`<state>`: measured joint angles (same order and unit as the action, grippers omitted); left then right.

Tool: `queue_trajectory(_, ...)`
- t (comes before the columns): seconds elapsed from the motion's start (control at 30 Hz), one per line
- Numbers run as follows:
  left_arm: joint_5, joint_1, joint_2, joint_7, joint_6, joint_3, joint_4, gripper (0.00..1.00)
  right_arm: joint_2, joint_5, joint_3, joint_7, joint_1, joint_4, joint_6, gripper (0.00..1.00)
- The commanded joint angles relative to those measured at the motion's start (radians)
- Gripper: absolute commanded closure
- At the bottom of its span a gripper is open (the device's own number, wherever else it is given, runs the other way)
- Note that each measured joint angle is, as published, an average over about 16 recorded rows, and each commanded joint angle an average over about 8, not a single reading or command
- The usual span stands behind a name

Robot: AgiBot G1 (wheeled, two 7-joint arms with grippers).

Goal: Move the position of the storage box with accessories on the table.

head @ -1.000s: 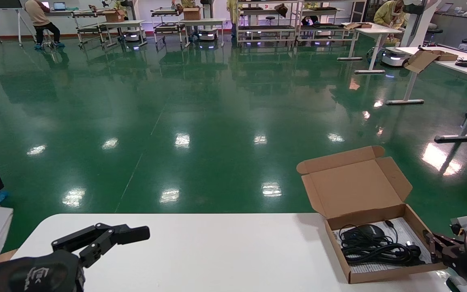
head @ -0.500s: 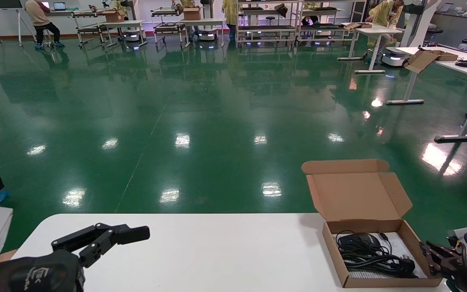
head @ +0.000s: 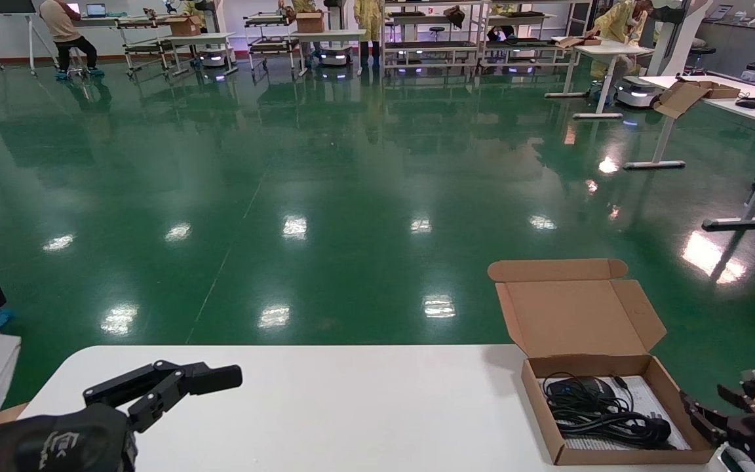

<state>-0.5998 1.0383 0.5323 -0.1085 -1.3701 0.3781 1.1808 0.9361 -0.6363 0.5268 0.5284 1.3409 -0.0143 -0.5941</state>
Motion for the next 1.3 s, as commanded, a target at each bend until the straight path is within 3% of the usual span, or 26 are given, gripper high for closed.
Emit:
queue_trajectory(0.03,0.000,0.000,0.000,0.000,0.000,0.000,0.000,0.00,-0.006,0.011,-0.008,0.003,-0.001,-0.005,-0.014,0.00)
queue_trajectory(0.37,0.000,0.000,0.000,0.000,0.000,0.000,0.000,0.00,-0.022,0.050,-0.036,0.009,0.103,-0.007,0.067,0.00)
queue_trajectory(0.63,0.000,0.000,0.000,0.000,0.000,0.000,0.000,0.00,-0.034,0.075,-0.052,-0.011,0.171,-0.032,0.049,0.00)
queue_trajectory(0.87,0.000,0.000,0.000,0.000,0.000,0.000,0.000,0.00,-0.032,0.068,-0.049,-0.009,0.155,-0.029,0.051,0.00)
queue_trajectory(1.03,0.000,0.000,0.000,0.000,0.000,0.000,0.000,0.00,-0.042,0.061,-0.055,-0.034,0.137,-0.074,0.016,0.00)
queue_trajectory(1.3,0.000,0.000,0.000,0.000,0.000,0.000,0.000,0.00,-0.079,0.040,-0.081,-0.124,0.083,-0.233,-0.105,0.00)
